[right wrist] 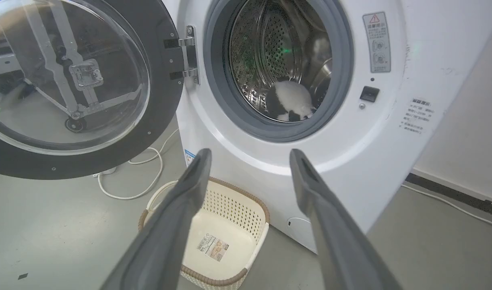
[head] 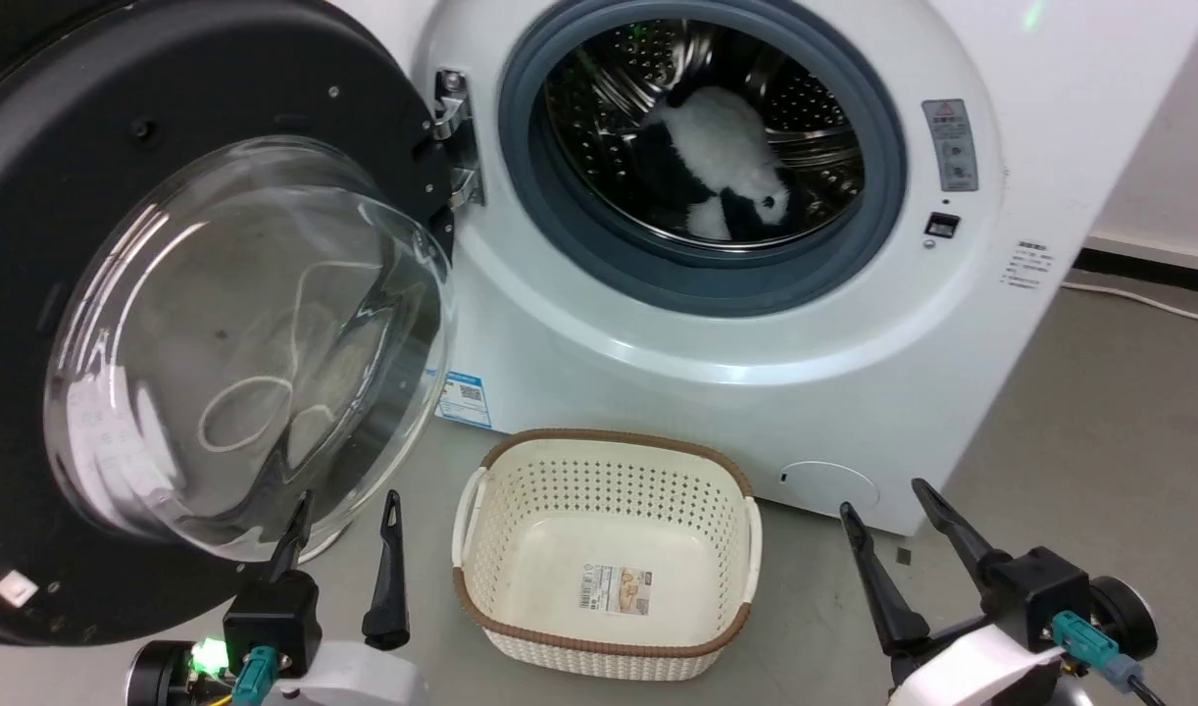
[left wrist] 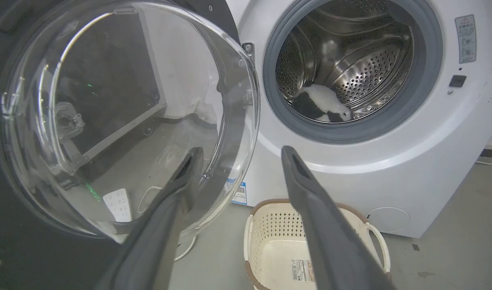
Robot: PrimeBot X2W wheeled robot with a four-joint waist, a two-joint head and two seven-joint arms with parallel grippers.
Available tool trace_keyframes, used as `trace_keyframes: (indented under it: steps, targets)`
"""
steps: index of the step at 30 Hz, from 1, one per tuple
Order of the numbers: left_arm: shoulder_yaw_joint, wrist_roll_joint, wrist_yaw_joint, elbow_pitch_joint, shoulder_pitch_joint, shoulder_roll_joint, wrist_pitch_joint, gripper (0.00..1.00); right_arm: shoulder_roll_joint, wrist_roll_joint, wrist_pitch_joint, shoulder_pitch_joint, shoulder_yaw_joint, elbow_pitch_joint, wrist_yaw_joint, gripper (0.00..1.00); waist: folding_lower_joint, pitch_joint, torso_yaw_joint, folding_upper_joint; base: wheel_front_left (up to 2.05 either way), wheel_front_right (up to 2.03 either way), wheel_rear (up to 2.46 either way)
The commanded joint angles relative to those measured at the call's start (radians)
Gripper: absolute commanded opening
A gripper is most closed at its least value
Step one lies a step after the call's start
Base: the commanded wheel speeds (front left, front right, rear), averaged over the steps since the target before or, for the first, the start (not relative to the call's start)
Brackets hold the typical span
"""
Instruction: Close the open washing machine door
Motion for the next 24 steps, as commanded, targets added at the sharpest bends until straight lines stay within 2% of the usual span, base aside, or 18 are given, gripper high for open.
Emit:
trace_keyframes:
  steps: [1, 24]
  targets:
    - [0.0, -0.004, 0.009, -0.009, 0.013, 0.006, -0.013, 1.0, -0.006, 0.006, -0.01, -0.017, 0.011, 0.007, 0.0, 1.0, 0.0, 0.001, 0.01, 0.0, -0.02, -0.02, -0.02]
    - [-0.007, -0.013, 0.035, -0.03, 0.04, 0.005, -0.061, 1.0, -0.016, 0.025, -0.058, -0.031, 0.065, 0.036, 0.001, 1.0, 0.0, 0.002, 0.107, 0.0, 0.0, 0.0, 0.0]
